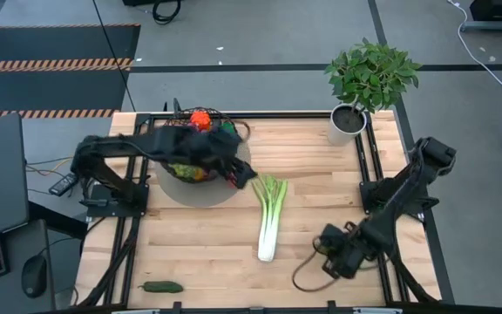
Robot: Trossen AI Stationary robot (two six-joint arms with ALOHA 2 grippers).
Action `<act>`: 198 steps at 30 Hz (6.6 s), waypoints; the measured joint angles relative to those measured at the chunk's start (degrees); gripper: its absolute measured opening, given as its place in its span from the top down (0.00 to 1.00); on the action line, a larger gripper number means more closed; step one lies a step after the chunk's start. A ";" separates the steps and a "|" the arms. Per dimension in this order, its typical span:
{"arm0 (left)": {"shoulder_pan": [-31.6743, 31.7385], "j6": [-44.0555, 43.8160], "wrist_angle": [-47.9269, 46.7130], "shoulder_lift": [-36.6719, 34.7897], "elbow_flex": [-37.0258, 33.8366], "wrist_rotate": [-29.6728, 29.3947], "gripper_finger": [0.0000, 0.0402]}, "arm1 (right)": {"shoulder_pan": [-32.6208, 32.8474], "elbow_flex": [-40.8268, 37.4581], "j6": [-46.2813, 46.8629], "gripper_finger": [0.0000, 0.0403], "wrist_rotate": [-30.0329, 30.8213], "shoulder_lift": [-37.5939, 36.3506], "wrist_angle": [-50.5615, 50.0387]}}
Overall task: Build produce basket
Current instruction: Put the green cucumber into the wire basket, then put the green chili pepper into the wire basket
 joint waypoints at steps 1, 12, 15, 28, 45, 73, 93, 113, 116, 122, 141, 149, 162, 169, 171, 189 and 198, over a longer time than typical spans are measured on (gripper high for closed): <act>0.78 1.23 -0.13 -1.07 0.02 0.00 0.11 | -1.67 0.00 -1.91 0.72 0.71 -0.86 0.01; 8.95 12.28 -0.86 -9.85 0.04 0.00 0.11 | -26.94 0.00 -22.39 0.72 0.76 -7.70 3.87; 11.55 15.04 -1.08 -12.03 0.07 0.00 0.11 | -33.40 0.00 -26.76 0.72 0.54 -9.71 8.04; 19.04 22.19 -1.52 -15.51 0.04 0.01 0.11 | -49.82 0.00 -43.34 0.72 -2.07 -12.08 31.26; 18.88 21.27 15.90 -12.55 -0.01 -0.98 0.11 | -58.75 0.00 -50.71 0.72 -10.44 -12.05 50.27; 13.33 22.82 18.78 1.91 -0.02 0.30 0.11 | -60.12 0.02 -50.11 0.72 -16.46 -12.01 64.21; 12.72 24.13 22.52 2.72 0.00 -0.92 0.30 | -59.95 0.02 -49.22 0.72 -17.62 -12.01 68.93; 14.25 24.37 19.98 2.14 0.00 -1.09 0.73 | -59.96 0.11 -47.30 0.59 -15.28 -12.01 65.03; 15.27 24.50 17.51 1.05 0.09 -1.50 0.70 | -59.94 0.11 -47.10 0.53 -15.76 -12.01 61.31; 18.17 24.35 4.59 -2.43 0.06 -1.67 0.73 | -59.96 0.09 -45.83 0.40 -16.29 -12.01 54.24; 25.96 32.77 -27.60 -4.18 0.06 -12.86 0.51 | -59.94 0.04 -45.63 0.36 -17.05 -12.01 52.17; 25.69 33.75 -28.98 -3.63 0.02 -13.62 0.31 | -59.94 0.04 -45.60 0.37 -17.05 -12.01 51.55; 10.10 27.87 -36.80 -3.70 0.00 5.13 0.29 | -59.94 0.00 -45.78 0.37 -17.25 -12.01 44.73; -0.30 26.32 -36.74 -3.29 0.02 5.75 0.29 | -59.96 0.00 -46.45 0.37 -19.52 -12.01 43.73; -2.36 24.51 -36.72 -3.24 0.00 5.93 0.29 | -59.94 0.00 -46.75 0.37 -21.44 -12.01 43.57; -25.05 -3.08 -36.68 -13.25 -16.52 13.87 0.29 | -59.94 0.00 -51.22 0.37 -26.44 -12.01 38.90; -39.84 -3.37 -29.29 -14.12 -25.63 14.65 0.29 | -59.94 0.00 -49.57 0.37 -24.68 -12.01 38.70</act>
